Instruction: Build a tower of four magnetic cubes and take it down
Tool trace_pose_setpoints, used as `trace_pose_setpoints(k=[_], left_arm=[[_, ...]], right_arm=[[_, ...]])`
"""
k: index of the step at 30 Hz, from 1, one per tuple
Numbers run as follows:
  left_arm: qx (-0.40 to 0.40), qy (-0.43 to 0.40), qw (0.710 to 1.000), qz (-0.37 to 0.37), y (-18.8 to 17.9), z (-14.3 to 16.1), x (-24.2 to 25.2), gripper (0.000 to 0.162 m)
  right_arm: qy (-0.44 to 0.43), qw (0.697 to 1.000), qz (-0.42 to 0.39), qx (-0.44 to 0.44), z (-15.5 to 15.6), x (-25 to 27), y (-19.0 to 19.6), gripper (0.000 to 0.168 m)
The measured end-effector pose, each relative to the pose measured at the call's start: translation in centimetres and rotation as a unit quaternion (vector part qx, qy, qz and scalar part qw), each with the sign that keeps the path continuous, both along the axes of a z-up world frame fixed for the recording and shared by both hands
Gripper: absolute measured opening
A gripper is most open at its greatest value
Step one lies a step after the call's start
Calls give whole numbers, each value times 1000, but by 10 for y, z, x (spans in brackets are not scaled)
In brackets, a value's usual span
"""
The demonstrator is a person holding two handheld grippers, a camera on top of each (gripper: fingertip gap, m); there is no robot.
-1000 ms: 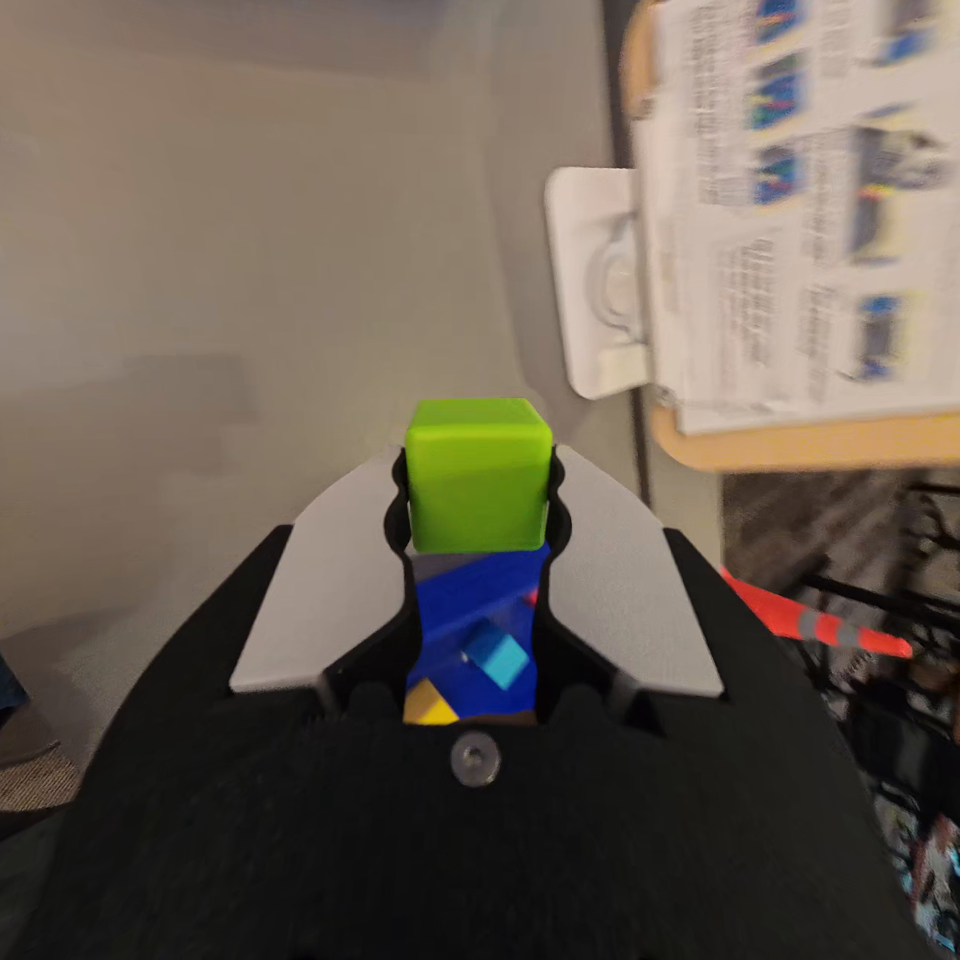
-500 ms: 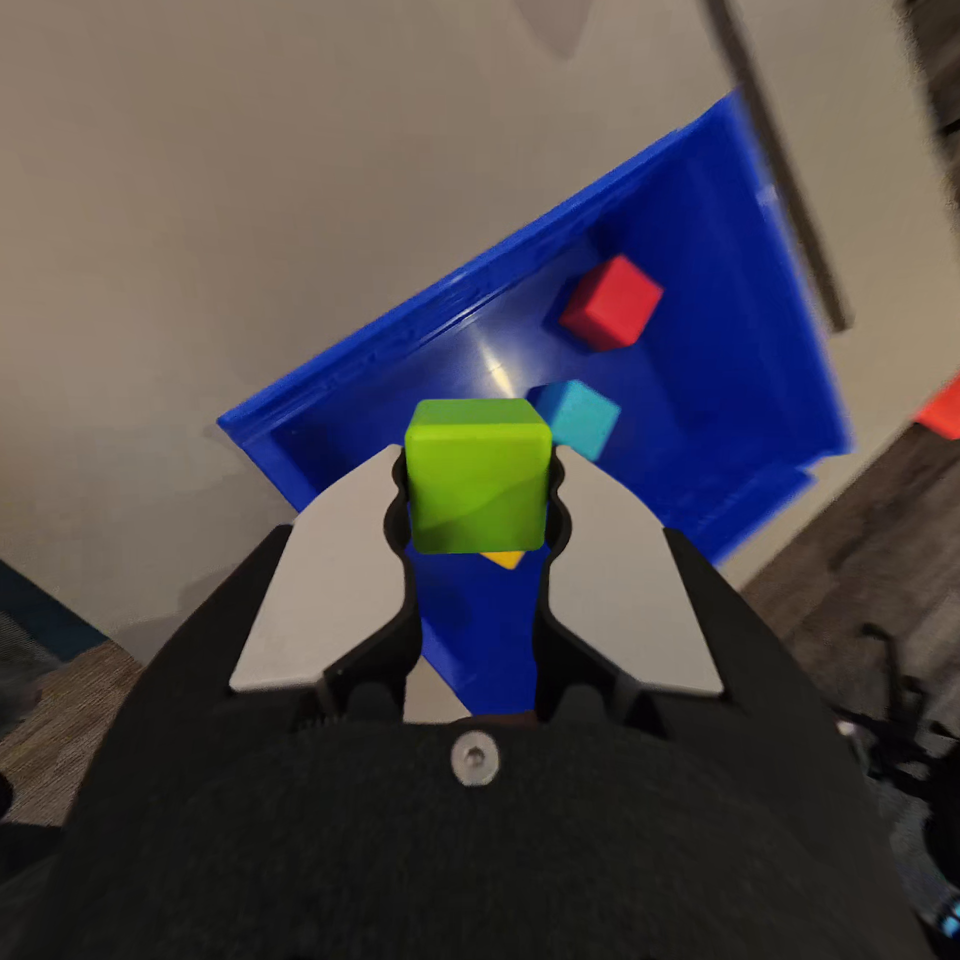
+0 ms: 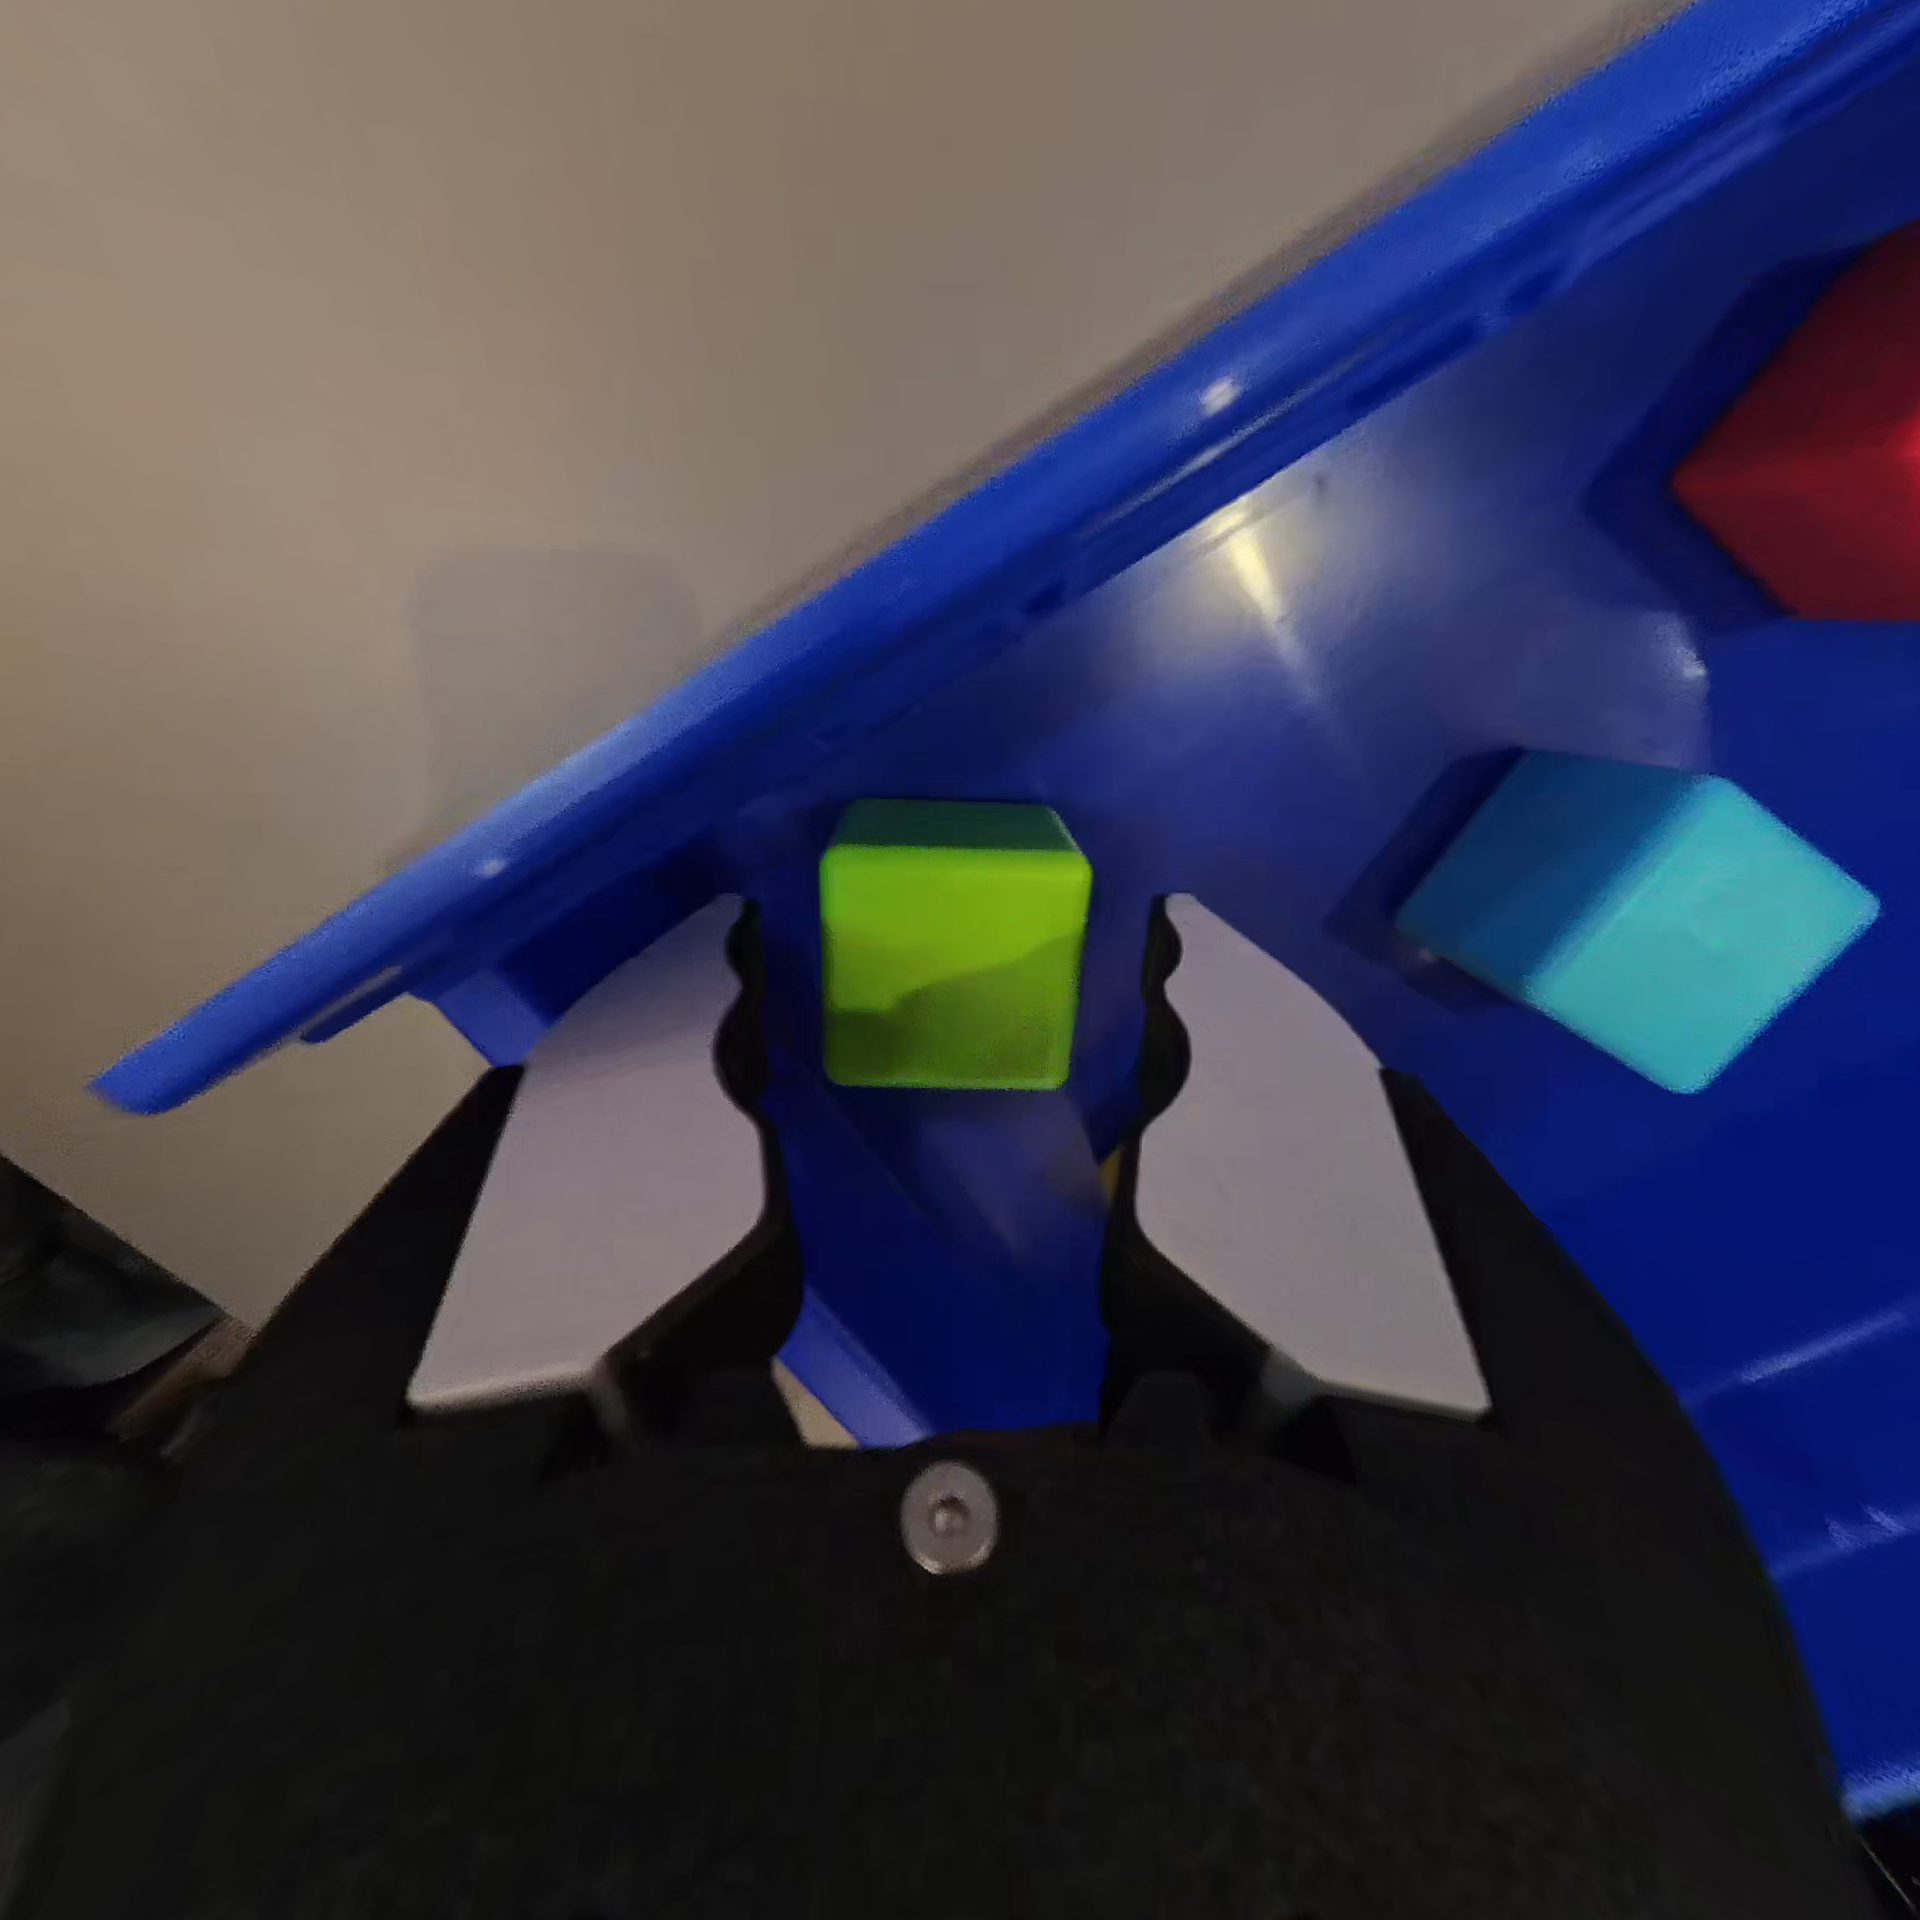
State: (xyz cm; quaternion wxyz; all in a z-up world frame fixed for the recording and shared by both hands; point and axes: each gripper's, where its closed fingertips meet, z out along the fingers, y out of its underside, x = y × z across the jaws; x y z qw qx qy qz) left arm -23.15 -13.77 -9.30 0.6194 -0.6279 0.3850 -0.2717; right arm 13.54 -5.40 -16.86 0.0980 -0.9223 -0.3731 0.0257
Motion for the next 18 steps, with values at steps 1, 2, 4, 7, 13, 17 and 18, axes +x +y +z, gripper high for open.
trace_pose_setpoints(k=[1, 2, 4, 7, 13, 17, 18], left_arm=[[0, 0, 1000, 1, 0, 0, -1, 55], [1, 0, 1000, 4, 0, 0, -2, 55], [3, -4, 1000, 9, 1, 2, -5, 55], [-19, -24, 999, 22, 2, 7, -13, 52], [12, -58, 993, 102, 16, 25, -43, 52], [4, -47, 991, 127, 23, 19, -50, 52], [-3, -44, 991, 128, 25, 17, -50, 51]], right_arm=[[-4, 1000, -3, 22, 9, 2, 3, 73], [-5, 998, -11, 54, 22, 5, 5, 73], [2, 990, -41, 131, 59, 11, 3, 71], [63, 945, -85, 309, 122, 5, -13, 69], [317, 789, -131, 510, 137, -86, -92, 62], [366, 769, -169, 497, 89, -138, -127, 64], [361, 770, -168, 499, 84, -146, -132, 64]])
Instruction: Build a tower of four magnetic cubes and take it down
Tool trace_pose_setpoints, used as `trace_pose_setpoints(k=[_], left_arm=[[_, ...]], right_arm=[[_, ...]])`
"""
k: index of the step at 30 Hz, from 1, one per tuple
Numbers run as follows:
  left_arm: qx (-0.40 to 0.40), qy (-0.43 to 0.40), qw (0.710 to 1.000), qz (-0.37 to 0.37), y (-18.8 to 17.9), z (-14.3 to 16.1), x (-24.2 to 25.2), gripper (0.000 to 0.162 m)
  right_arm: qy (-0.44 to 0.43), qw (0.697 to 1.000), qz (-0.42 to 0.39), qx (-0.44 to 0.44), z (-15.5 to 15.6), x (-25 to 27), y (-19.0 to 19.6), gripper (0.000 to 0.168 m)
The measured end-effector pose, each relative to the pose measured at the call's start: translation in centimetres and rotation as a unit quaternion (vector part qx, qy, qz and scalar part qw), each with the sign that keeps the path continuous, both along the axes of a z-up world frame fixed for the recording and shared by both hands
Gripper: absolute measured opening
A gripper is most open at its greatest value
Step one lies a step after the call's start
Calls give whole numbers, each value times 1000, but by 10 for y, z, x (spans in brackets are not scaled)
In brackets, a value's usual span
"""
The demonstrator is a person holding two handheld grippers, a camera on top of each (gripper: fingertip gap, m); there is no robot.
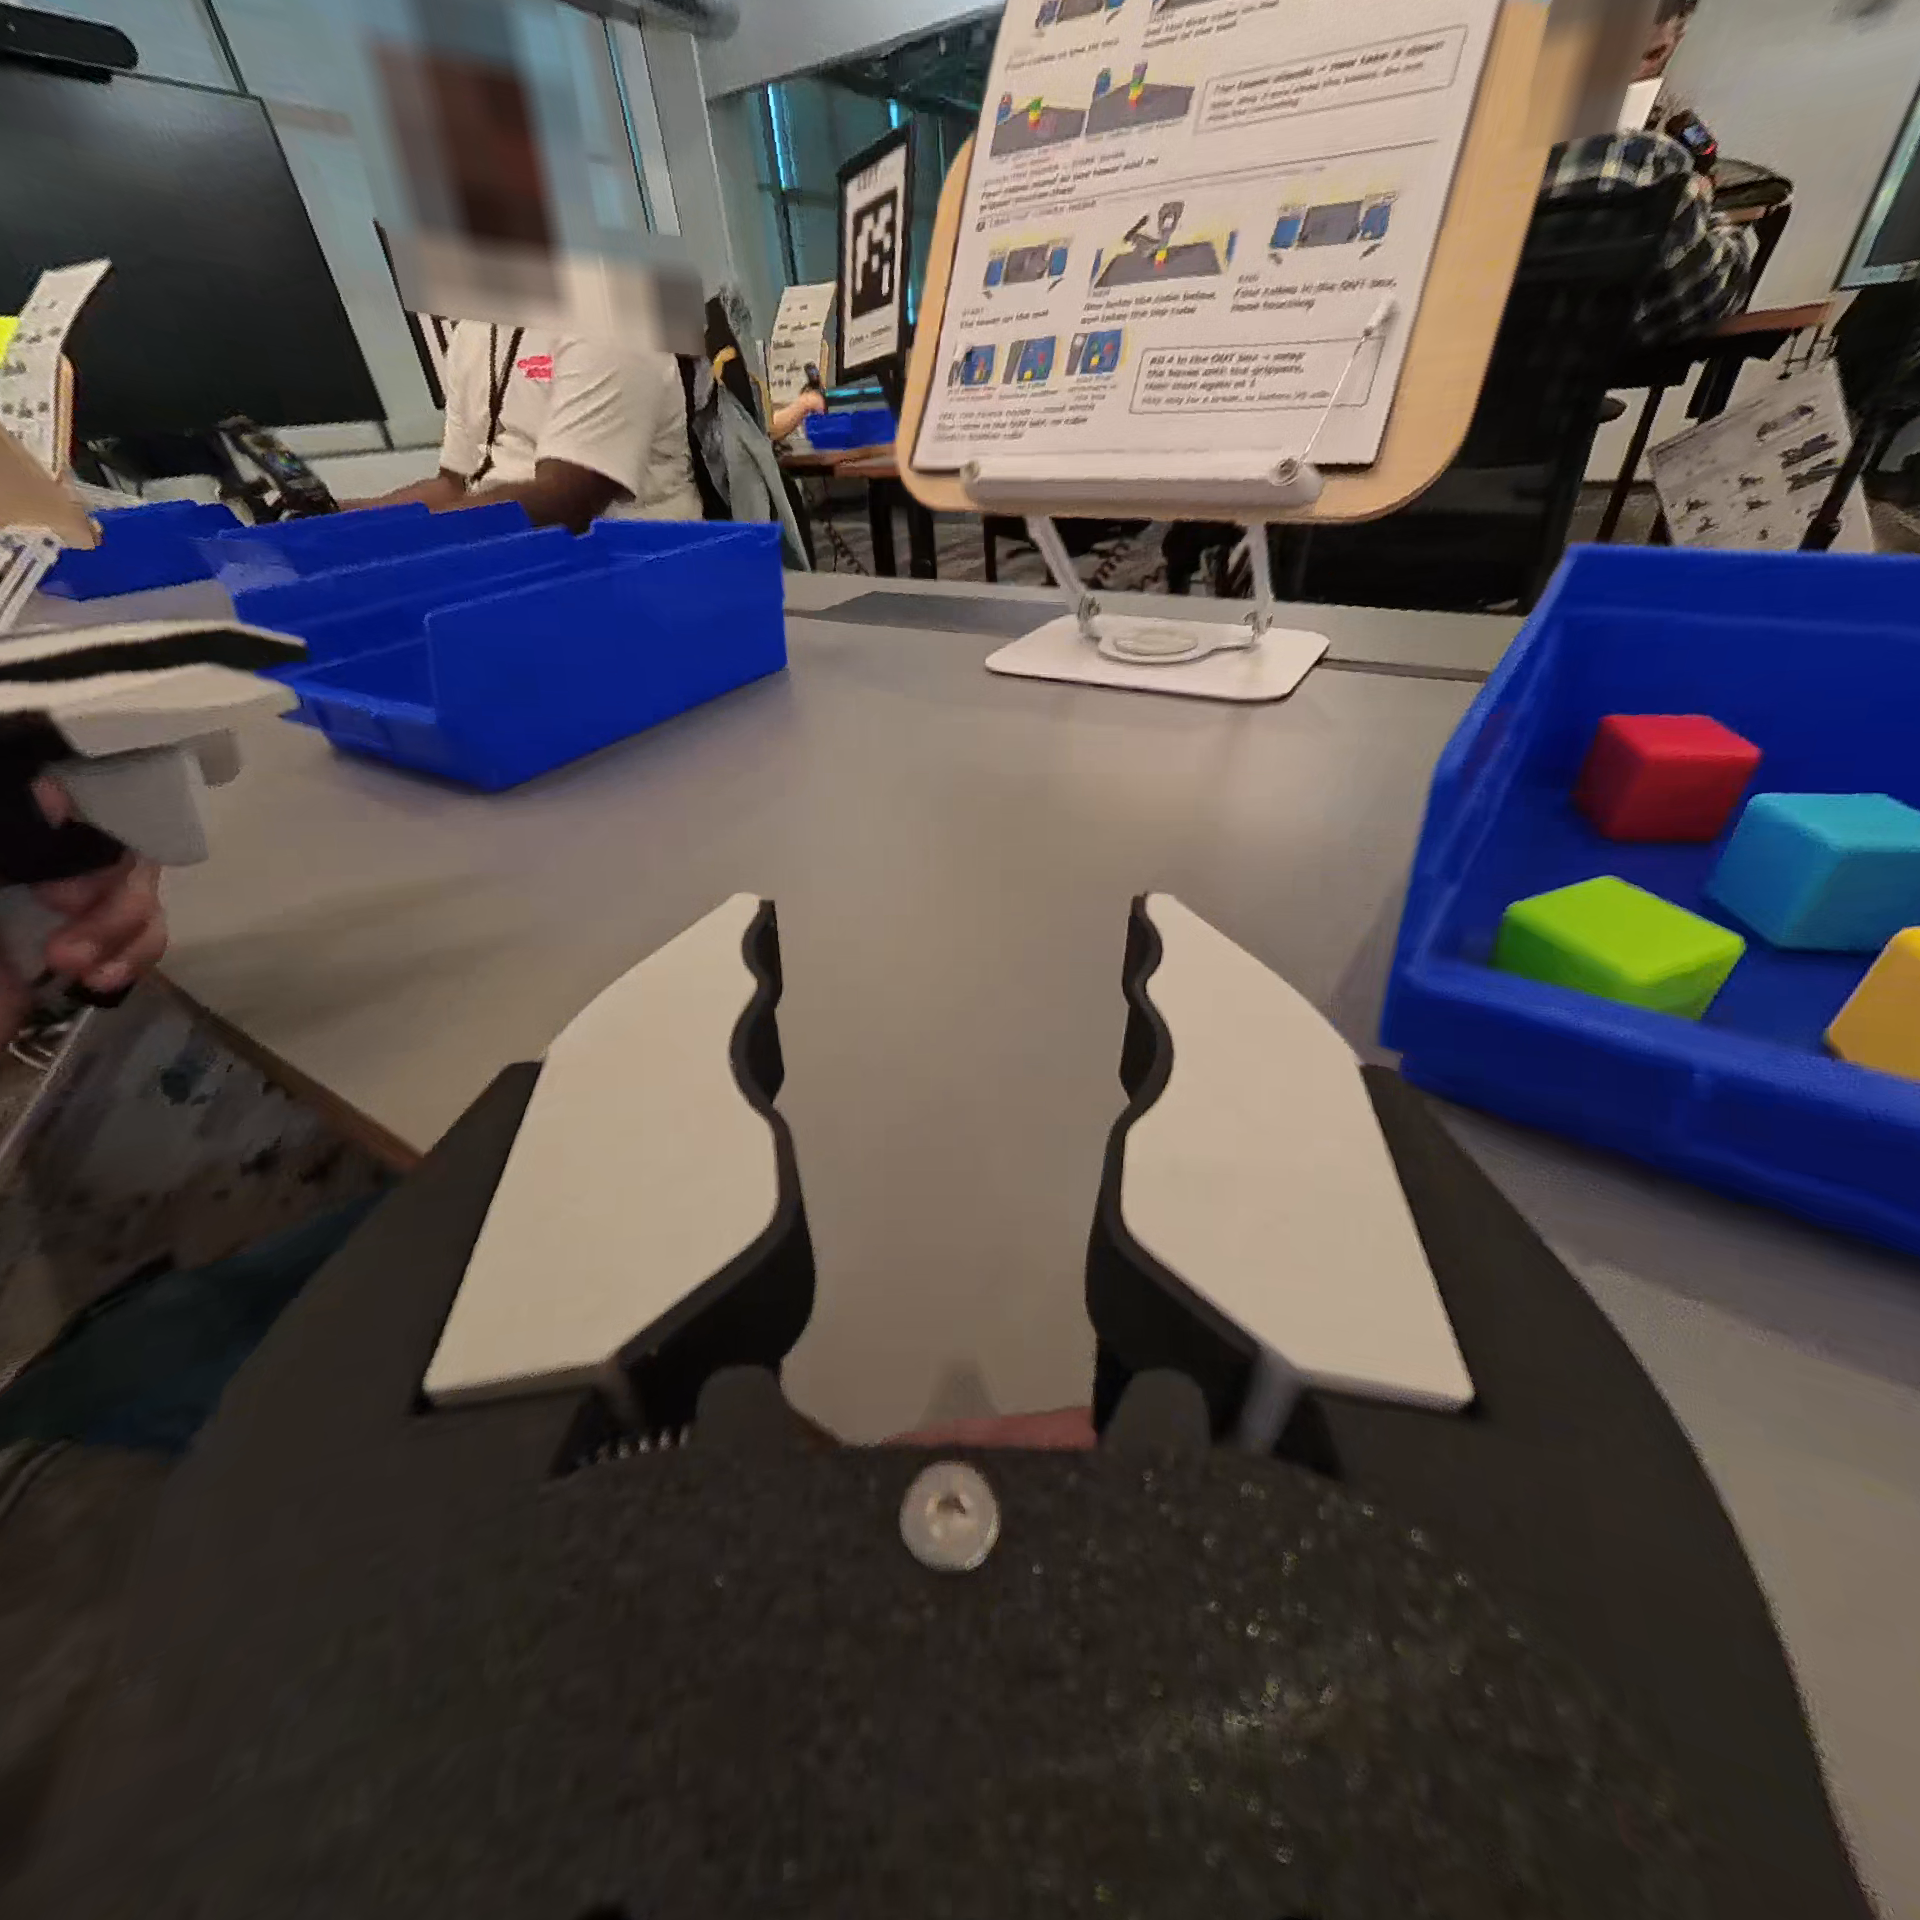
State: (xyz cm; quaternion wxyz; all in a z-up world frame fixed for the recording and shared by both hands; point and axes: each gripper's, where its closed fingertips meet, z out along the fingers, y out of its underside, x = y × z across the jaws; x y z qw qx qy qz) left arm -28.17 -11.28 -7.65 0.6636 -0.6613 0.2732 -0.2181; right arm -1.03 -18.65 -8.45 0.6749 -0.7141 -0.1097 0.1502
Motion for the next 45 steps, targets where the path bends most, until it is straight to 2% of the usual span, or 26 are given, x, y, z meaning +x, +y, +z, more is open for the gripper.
trace_pose_setpoints(k=[5, 12, 17, 23, 25, 27, 31, 35, 37, 42, 45], left_arm=[[-4, 3, 1000, 6, 3, -3, 1, 53], [-7, 19, 1000, -9, -3, -5, 16, 56], [13, 59, 998, -26, -10, -10, 29, 57], [39, 84, 996, -1, -9, -10, 32, 54], [19, 80, 997, -1, -7, -15, 42, 54], [-26, 45, 998, -29, -11, -16, 68, 56], [-107, 9, 987, -121, -29, -17, 159, 61], [-99, 60, 982, -151, -21, -24, 256, 62], [-107, 66, 978, -166, -14, -27, 304, 71], [-120, 70, 981, -135, 16, -34, 382, 73], [-118, 75, 986, -87, 39, -40, 384, 54]], right_arm=[[-21, 998, -45, -32, -12, 9, -7, 64], [-8, 997, -38, -60, -25, 28, -12, 64], [-76, 994, -51, -67, -34, 29, -11, 64], [-139, 985, -76, -67, -39, 30, -7, 61], [-139, 983, -95, -69, -38, 36, -6, 60], [-133, 982, -119, -66, -35, 48, -7, 60], [-99, 978, -172, -58, -27, 81, -12, 60], [-87, 972, -211, -49, -24, 113, -19, 59], [-71, 970, -226, -49, -24, 125, -23, 58], [-27, 969, -238, -55, -26, 142, -28, 58], [-22, 965, -254, -59, -29, 154, -30, 60]])
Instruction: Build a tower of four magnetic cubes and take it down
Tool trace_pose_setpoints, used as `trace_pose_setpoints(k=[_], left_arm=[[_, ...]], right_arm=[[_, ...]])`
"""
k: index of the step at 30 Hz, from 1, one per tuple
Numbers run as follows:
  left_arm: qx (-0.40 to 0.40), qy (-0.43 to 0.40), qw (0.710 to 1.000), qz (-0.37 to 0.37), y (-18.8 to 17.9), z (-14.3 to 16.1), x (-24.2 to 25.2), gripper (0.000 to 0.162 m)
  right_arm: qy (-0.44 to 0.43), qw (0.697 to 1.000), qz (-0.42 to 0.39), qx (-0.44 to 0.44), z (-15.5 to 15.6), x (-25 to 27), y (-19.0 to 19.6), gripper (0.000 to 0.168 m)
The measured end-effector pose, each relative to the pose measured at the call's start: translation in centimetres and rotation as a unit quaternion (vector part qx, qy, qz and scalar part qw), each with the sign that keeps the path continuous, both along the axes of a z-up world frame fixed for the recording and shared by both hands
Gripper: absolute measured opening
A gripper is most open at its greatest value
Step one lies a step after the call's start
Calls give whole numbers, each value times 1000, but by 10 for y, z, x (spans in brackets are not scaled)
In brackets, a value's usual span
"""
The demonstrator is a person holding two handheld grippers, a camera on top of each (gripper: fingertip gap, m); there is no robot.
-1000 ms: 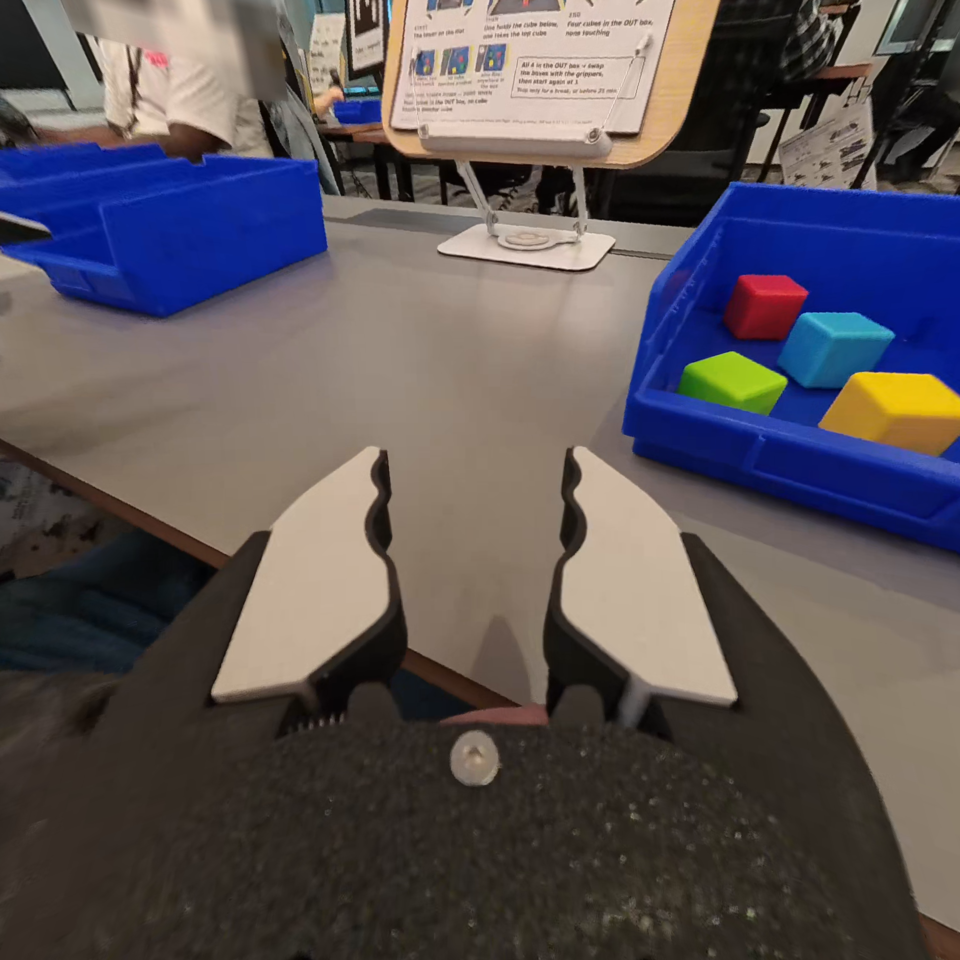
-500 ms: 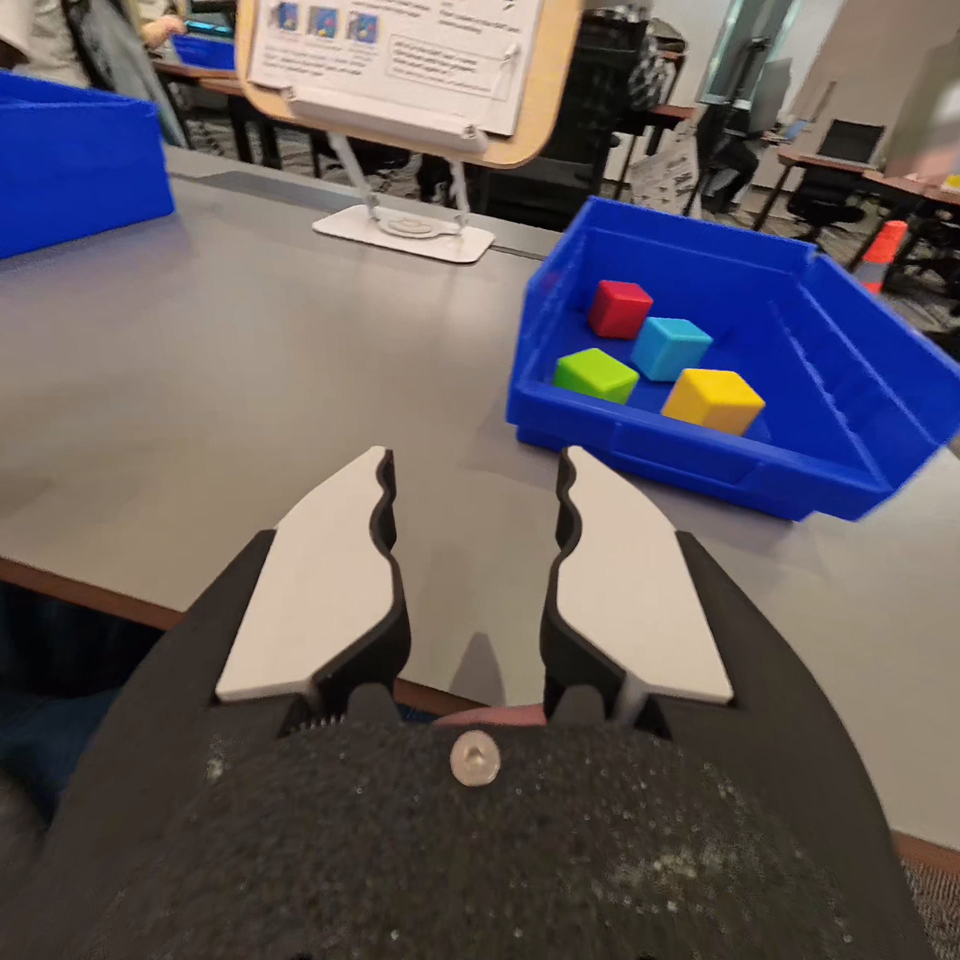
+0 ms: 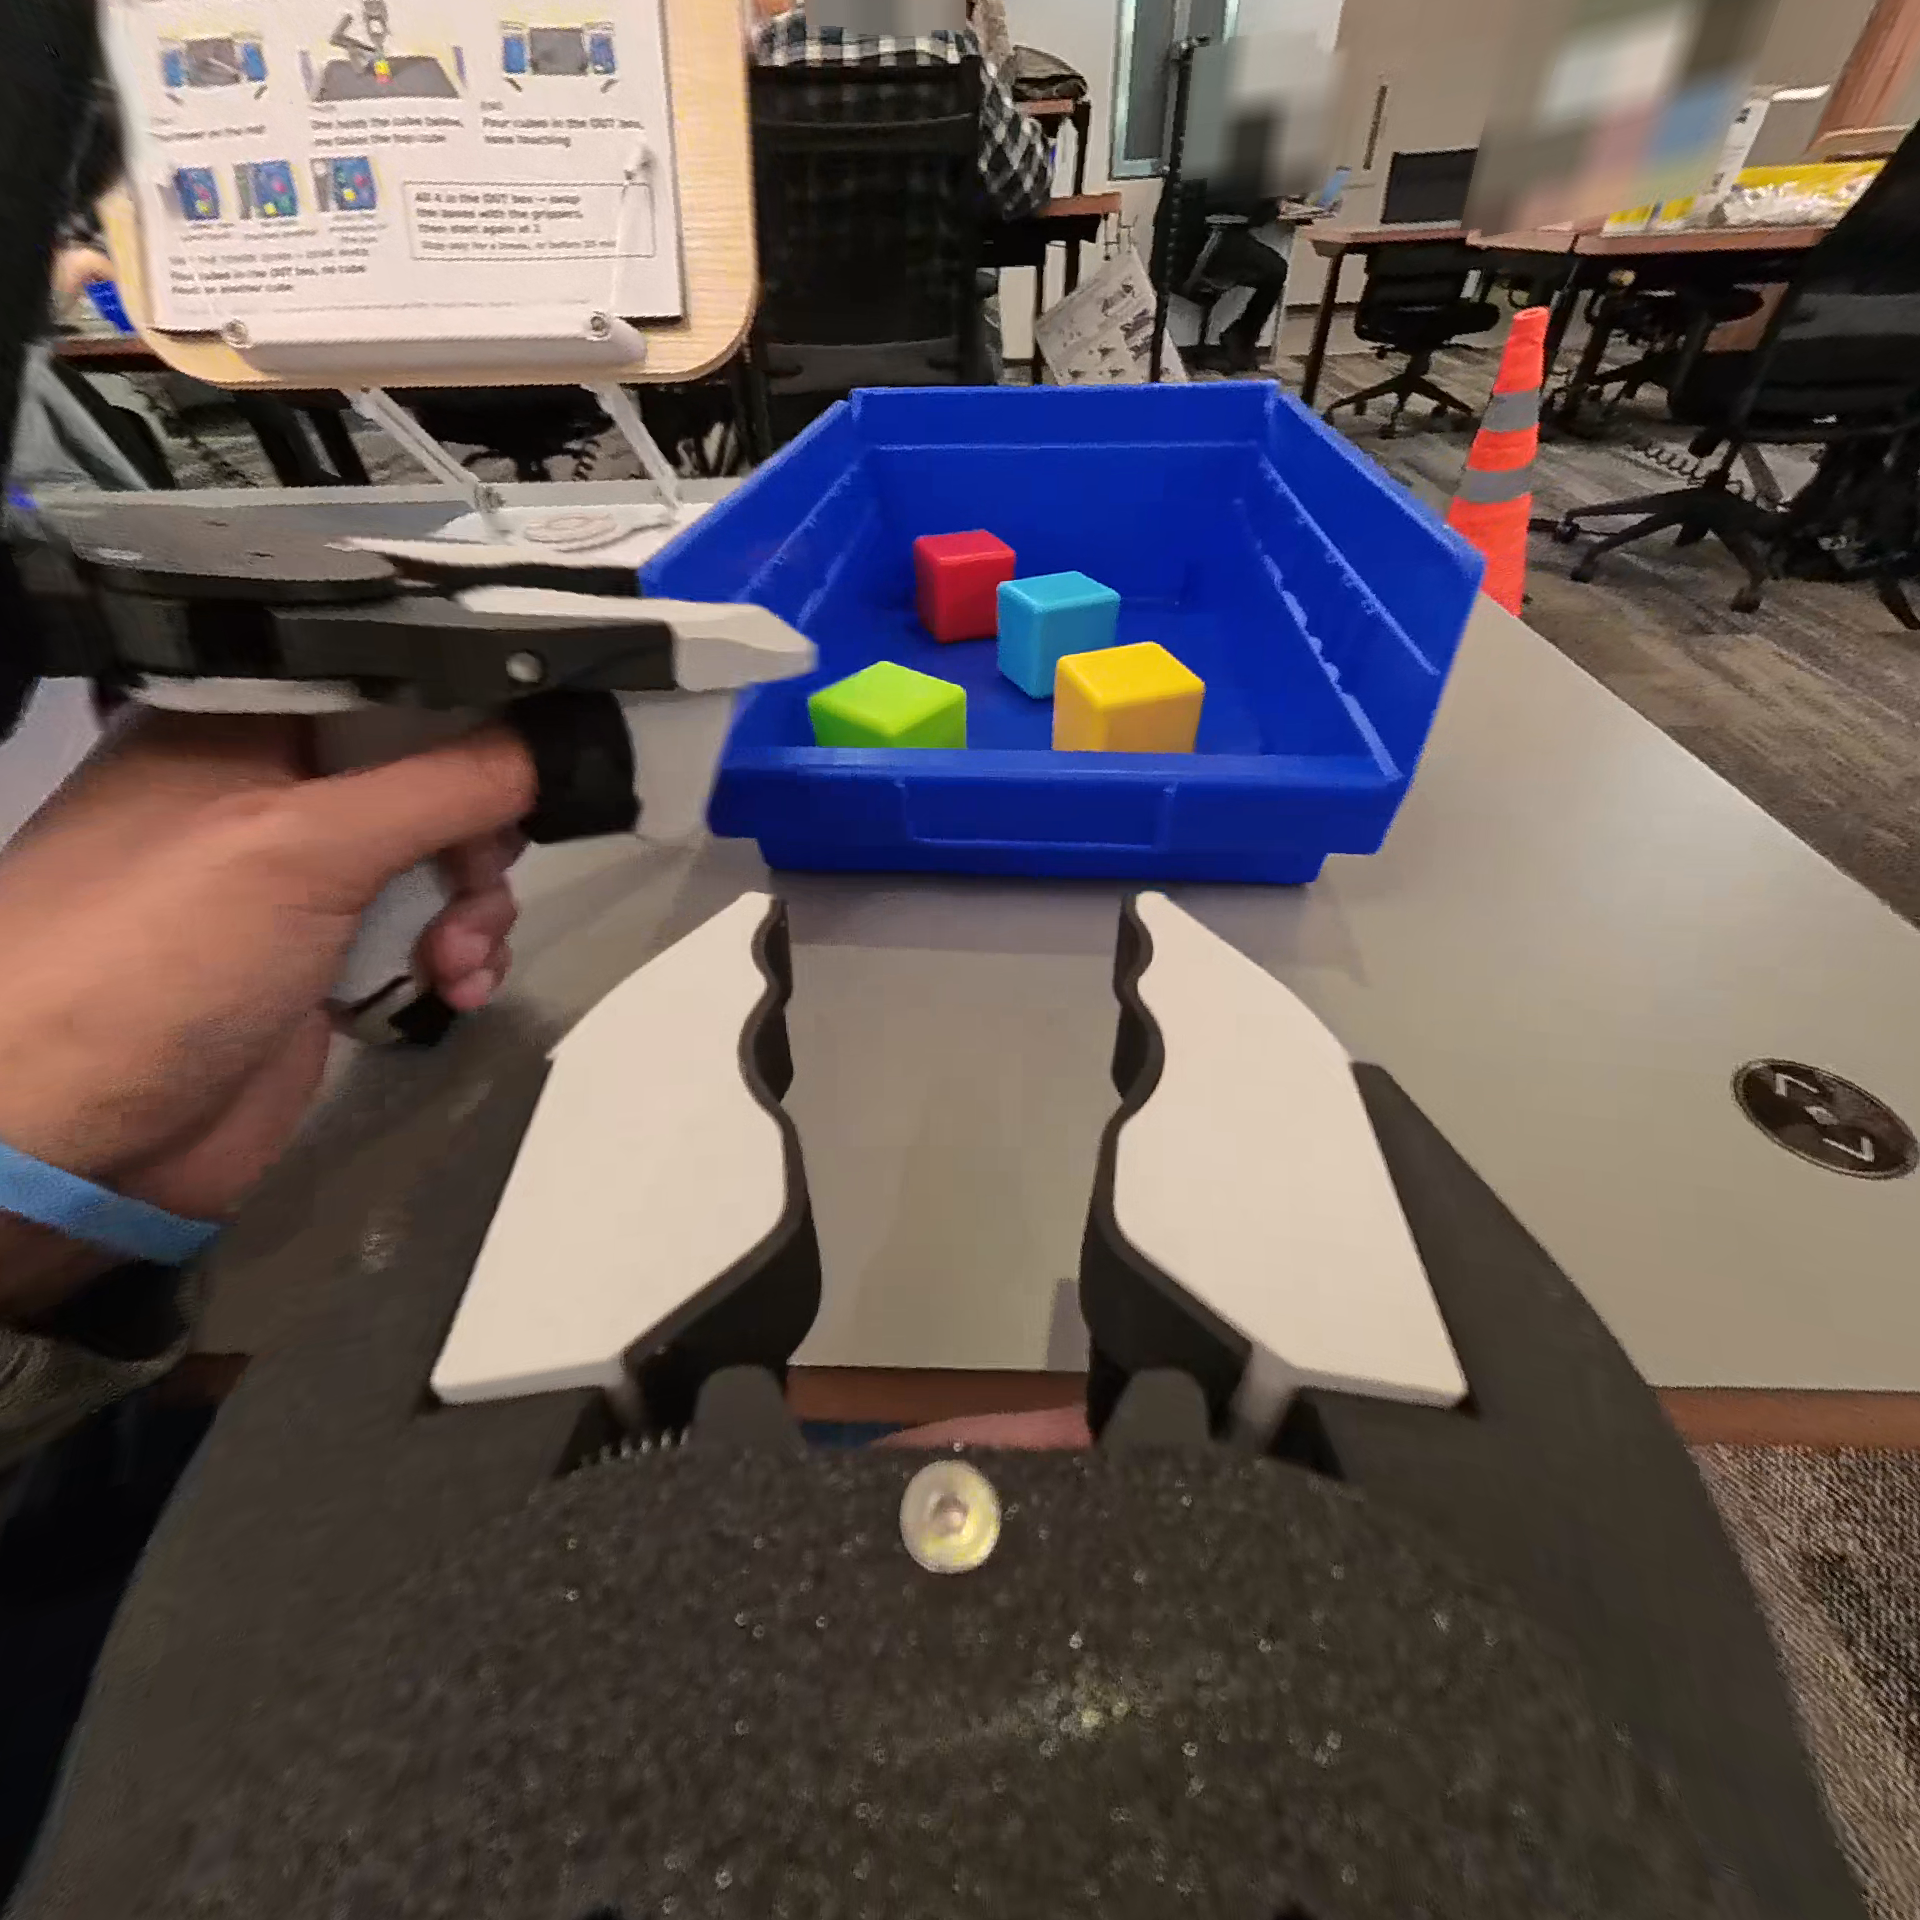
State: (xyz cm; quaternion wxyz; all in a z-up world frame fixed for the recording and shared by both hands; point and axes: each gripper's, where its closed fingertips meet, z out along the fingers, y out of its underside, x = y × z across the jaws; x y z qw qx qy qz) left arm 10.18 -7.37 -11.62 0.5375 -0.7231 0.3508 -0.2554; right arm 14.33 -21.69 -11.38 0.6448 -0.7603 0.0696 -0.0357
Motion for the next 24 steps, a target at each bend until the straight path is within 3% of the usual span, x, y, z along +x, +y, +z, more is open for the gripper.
trace_pose_setpoints(k=[1, 2, 6, 10, 15, 18, 24], left_arm=[[-6, -8, 1000, 14, 6, 0, -6, 44], [-16, -23, 999, 18, 10, 2, -10, 47], [-41, -46, 997, 45, 27, 3, -26, 17], [-45, -60, 995, 64, 38, 6, -30, 24], [-53, -74, 993, 71, 44, 13, -19, 24], [-70, -66, 992, 85, 47, 12, -18, 13], [-49, -27, 989, 137, 48, 11, -31, 4]], right_arm=[[-1, 1000, -12, -5, -2, 7, 0, 60], [-1, 1000, -25, -10, -5, 15, 3, 61], [21, 999, -37, -11, 1, 45, 36, 66], [78, 992, -77, -69, -11, 73, 67, 60], [128, 986, -89, -62, -14, 88, 94, 54], [148, 986, -76, -18, -5, 89, 105, 39], [163, 981, -99, -35, -11, 93, 108, 15]])
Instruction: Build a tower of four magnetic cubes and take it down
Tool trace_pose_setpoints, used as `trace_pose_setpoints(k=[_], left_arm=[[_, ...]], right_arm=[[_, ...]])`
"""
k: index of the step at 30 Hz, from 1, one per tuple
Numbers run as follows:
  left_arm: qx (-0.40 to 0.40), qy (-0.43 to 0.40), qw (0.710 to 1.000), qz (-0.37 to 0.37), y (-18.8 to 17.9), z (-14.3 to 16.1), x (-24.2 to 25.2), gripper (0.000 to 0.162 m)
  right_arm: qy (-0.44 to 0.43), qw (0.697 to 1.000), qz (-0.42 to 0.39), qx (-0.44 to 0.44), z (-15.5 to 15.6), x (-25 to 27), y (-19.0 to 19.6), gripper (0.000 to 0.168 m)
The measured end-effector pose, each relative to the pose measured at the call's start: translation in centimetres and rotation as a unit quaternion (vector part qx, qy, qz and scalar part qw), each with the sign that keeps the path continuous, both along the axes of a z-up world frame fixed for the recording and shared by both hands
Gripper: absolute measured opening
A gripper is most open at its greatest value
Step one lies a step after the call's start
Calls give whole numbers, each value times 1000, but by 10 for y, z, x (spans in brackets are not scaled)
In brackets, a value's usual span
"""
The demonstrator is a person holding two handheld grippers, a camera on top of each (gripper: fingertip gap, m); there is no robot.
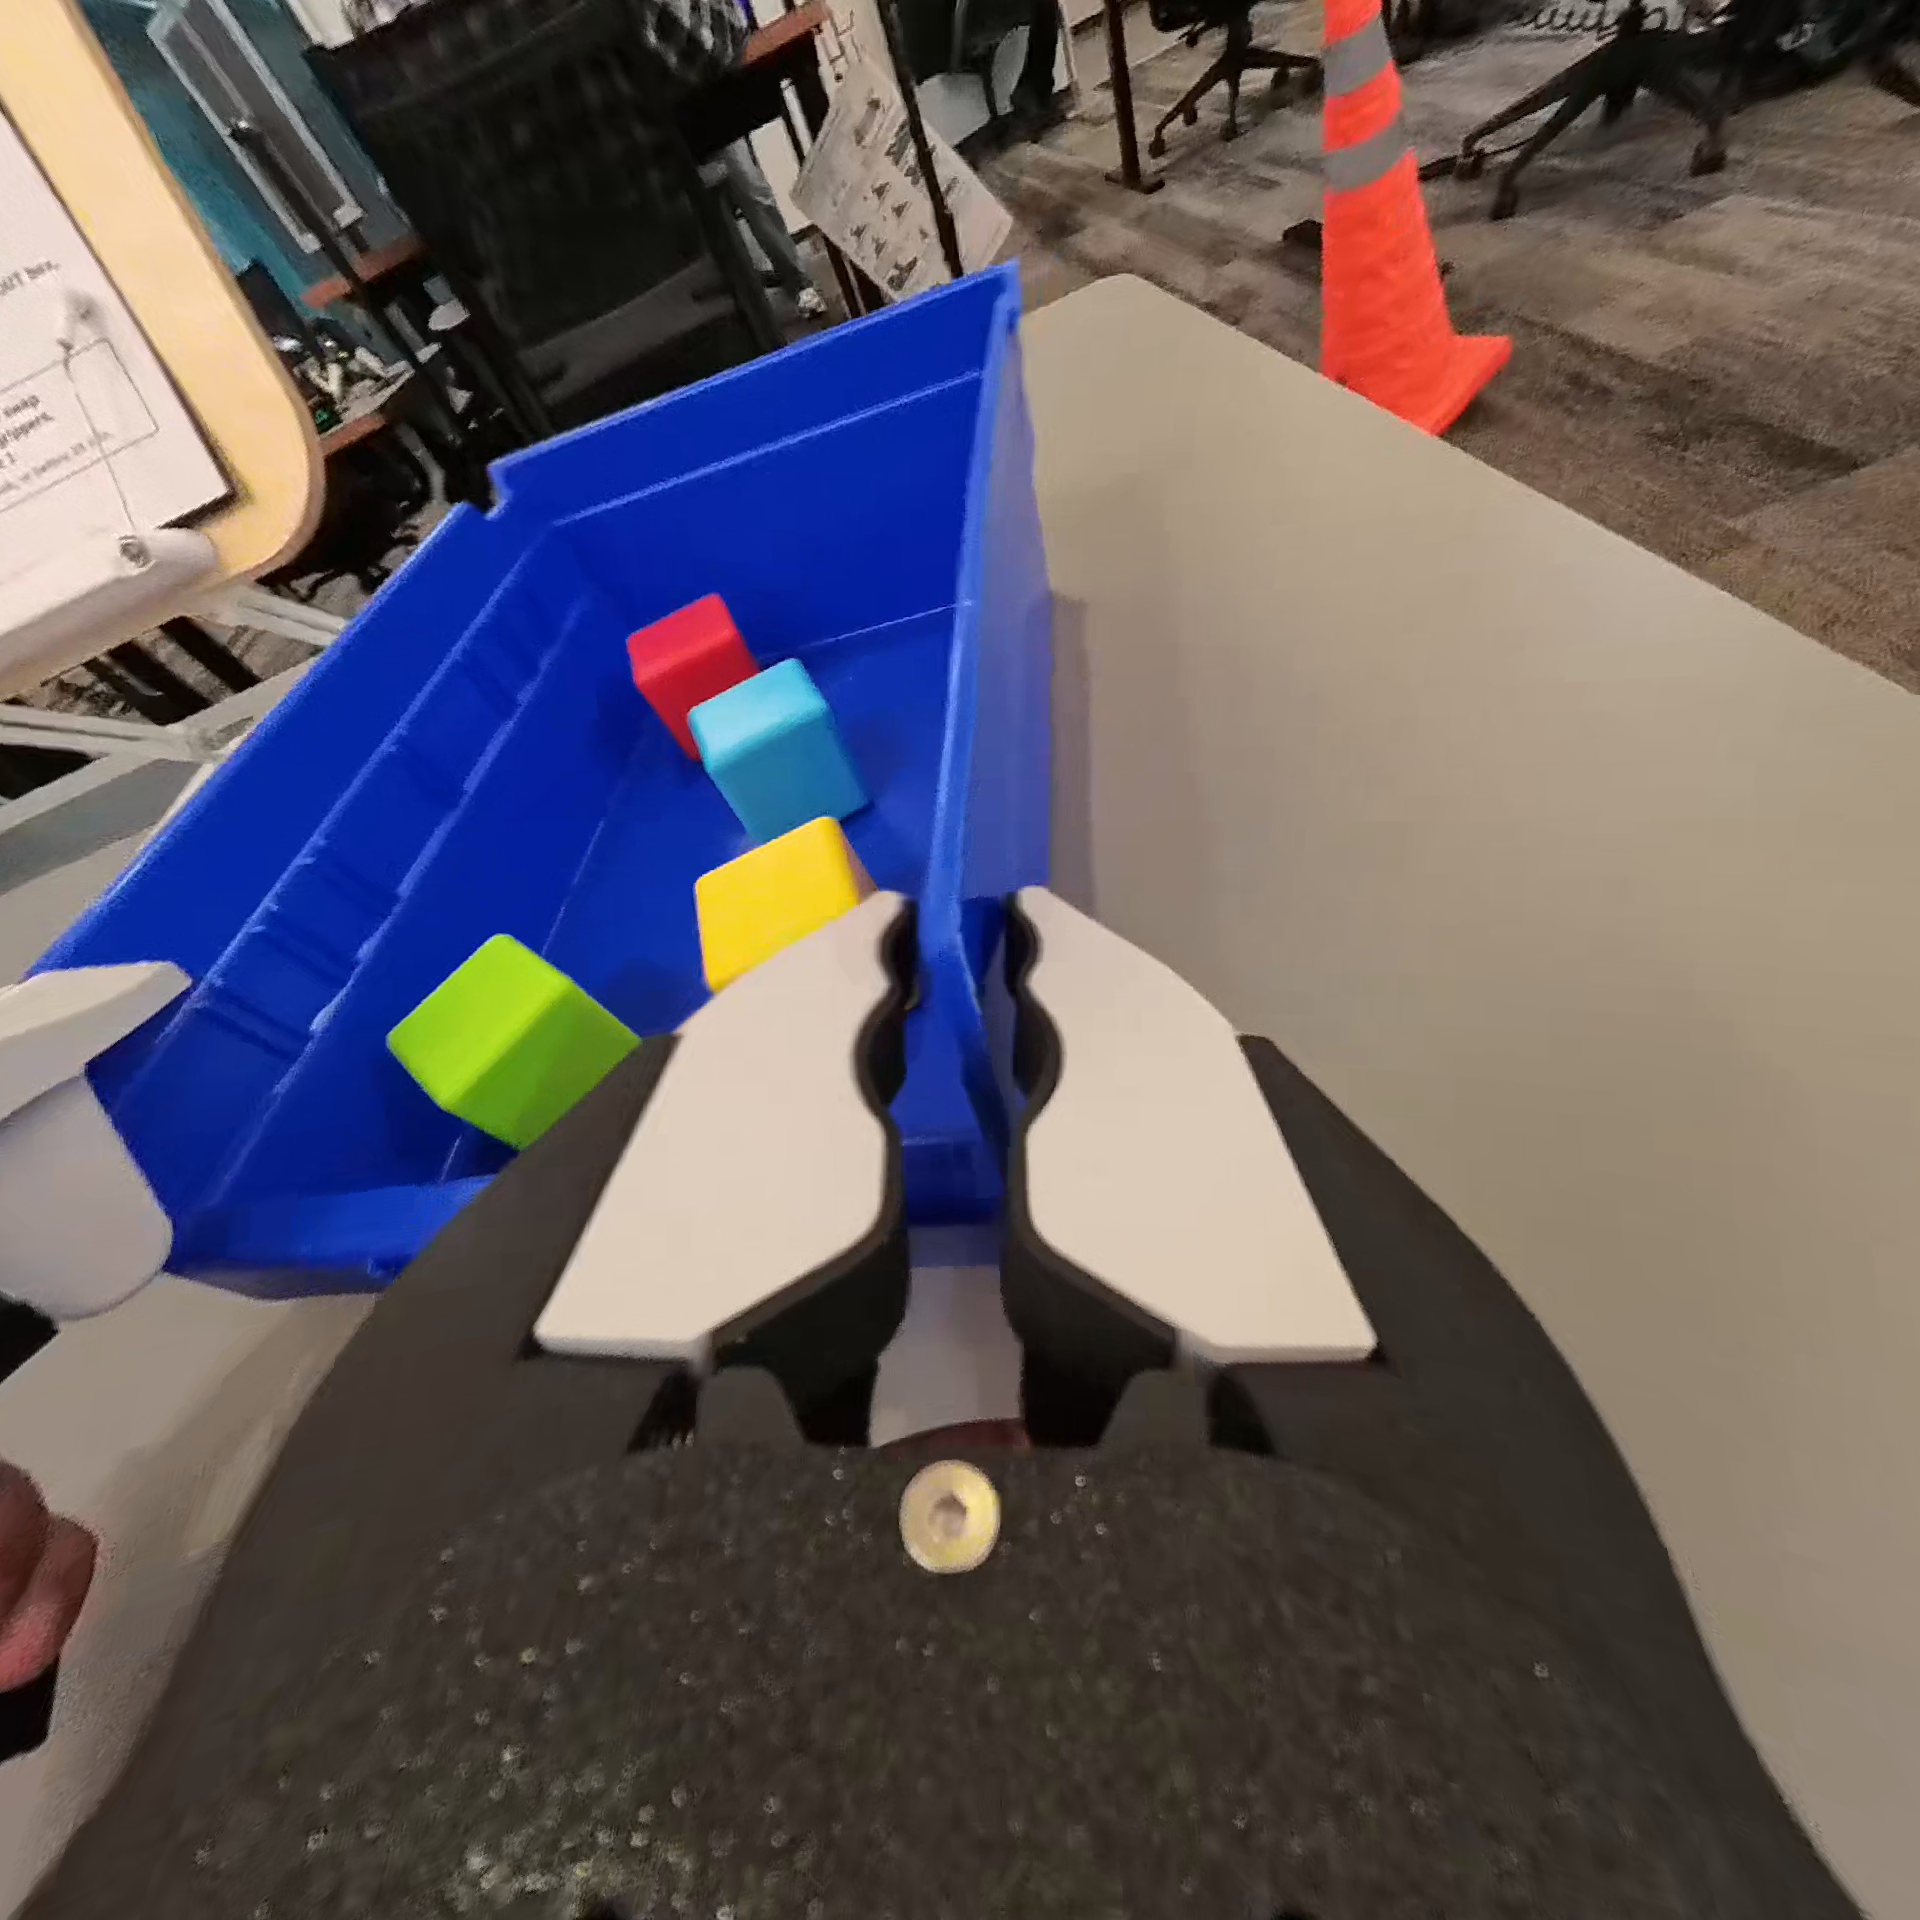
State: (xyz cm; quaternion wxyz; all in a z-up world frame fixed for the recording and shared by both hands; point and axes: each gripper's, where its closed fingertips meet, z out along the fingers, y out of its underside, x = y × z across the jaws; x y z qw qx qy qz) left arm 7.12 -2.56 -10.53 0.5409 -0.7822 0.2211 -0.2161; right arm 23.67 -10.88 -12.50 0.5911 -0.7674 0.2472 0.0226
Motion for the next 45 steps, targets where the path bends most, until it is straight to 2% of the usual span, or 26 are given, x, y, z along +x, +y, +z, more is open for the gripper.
trace_pose_setpoints(k=[1, 8, 13, 20, 24, 28, 33, 34, 35, 36, 37, 41, 43, 45], left_arm=[[8, 3, 1000, 7, -2, 2, -4, 4], [44, 18, 998, 43, -23, 17, -63, 3], [31, -1, 996, 79, -34, 19, -143, 4], [46, -1, 984, 172, -32, 19, -275, 4], [61, 10, 977, 206, -29, 22, -328, 3], [36, 1, 976, 215, -24, 7, -357, 5], [33, -9, 978, 205, -18, 4, -358, 8], [35, -9, 978, 204, -18, 3, -358, 12], [32, -14, 979, 200, -18, 2, -356, 26], [25, -24, 980, 198, -20, 1, -356, 46], [20, -40, 980, 194, -24, 1, -355, 66], [17, -80, 983, 164, -61, 11, -359, 70], [41, -66, 984, 158, -75, 19, -375, 74], [99, 3, 968, 230, -68, 26, -426, 82]], right_arm=[[-9, 1000, -9, -5, 1, 0, -4, 5], [1, 1000, 1, 9, 10, -58, -17, 4], [26, 998, 49, 16, 14, -135, -14, 5], [-4, 989, 146, 4, 11, -258, 16, 5], [-23, 983, 180, -3, 3, -309, 29, 3], [-42, 979, 200, -3, 4, -334, 42, 4], [-38, 976, 214, -9, 4, -335, 53, 5], [-42, 973, 228, -8, 4, -336, 54, 6], [-43, 967, 249, -4, 6, -337, 53, 13], [-47, 962, 268, 9, 11, -337, 50, 41], [-53, 957, 283, 29, 18, -335, 46, 58], [-56, 936, 341, 60, 27, -324, 16, 61], [-38, 928, 361, 80, 27, -318, -1, 59], [-32, 925, 363, 103, 28, -310, -12, 57]])
